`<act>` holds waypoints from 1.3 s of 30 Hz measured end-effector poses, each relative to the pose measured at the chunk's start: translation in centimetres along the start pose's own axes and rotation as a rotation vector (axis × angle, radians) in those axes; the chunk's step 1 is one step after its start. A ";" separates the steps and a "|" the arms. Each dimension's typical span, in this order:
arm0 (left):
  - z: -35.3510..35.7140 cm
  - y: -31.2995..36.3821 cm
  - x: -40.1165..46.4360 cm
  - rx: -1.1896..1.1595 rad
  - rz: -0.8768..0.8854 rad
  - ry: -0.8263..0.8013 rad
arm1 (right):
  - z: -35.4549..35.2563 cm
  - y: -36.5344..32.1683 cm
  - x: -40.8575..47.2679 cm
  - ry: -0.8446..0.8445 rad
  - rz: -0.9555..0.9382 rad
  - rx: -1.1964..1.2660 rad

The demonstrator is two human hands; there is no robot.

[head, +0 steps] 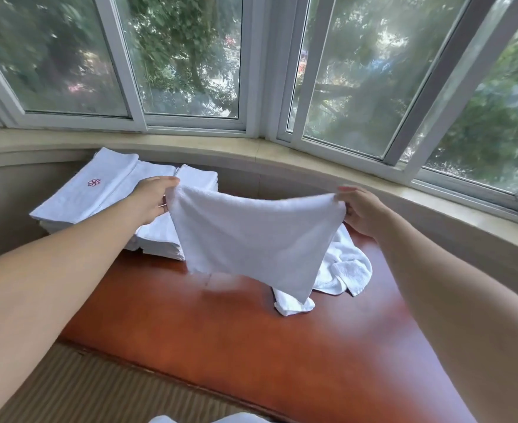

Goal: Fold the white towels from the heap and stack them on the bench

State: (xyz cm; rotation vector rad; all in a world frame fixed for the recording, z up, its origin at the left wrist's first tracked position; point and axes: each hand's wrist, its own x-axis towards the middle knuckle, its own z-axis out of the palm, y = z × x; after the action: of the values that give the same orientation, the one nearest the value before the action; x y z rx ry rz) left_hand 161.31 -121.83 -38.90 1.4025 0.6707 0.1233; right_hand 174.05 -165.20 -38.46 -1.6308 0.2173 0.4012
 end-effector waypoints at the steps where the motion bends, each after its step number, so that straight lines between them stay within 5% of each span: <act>1: -0.2 -0.1 0.0 -0.011 0.001 0.004 | 0.2 0.0 0.0 -0.024 0.020 -0.023; 4: -0.9 -0.3 0.0 0.017 -0.014 0.016 | 0.9 1.2 -0.5 -0.050 0.112 -0.257; 9: -2.6 -0.2 -0.1 0.197 -0.036 0.005 | 1.5 1.4 -0.6 0.036 0.040 -0.199; 14: -3.6 0.7 -0.8 0.553 -0.178 -0.234 | 1.7 1.0 -0.8 0.023 -0.075 -0.539; 18: -3.1 -0.3 -0.9 1.026 0.075 -0.120 | 2.5 0.5 -1.6 0.066 -0.249 -0.959; 25: -3.8 -0.9 -1.1 1.134 0.322 -0.038 | 2.4 0.6 -2.8 0.193 -0.432 -1.097; 28: -4.1 -1.4 -1.7 1.281 0.175 -0.188 | 1.8 1.5 -3.3 0.033 -0.265 -1.172; 34: -4.5 -3.7 -5.0 1.331 -0.568 -0.499 | 0.1 4.4 -5.3 -0.397 0.589 -1.091; 39: -4.1 -2.7 -5.5 1.240 -0.765 -0.535 | -0.2 3.7 -4.9 -0.386 0.690 -1.094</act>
State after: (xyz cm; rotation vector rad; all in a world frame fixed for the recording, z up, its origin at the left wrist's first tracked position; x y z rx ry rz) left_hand 153.97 -121.35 -39.51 2.0688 0.8010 -1.4397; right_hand 168.20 -166.25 -39.94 -2.4540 0.2855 1.5489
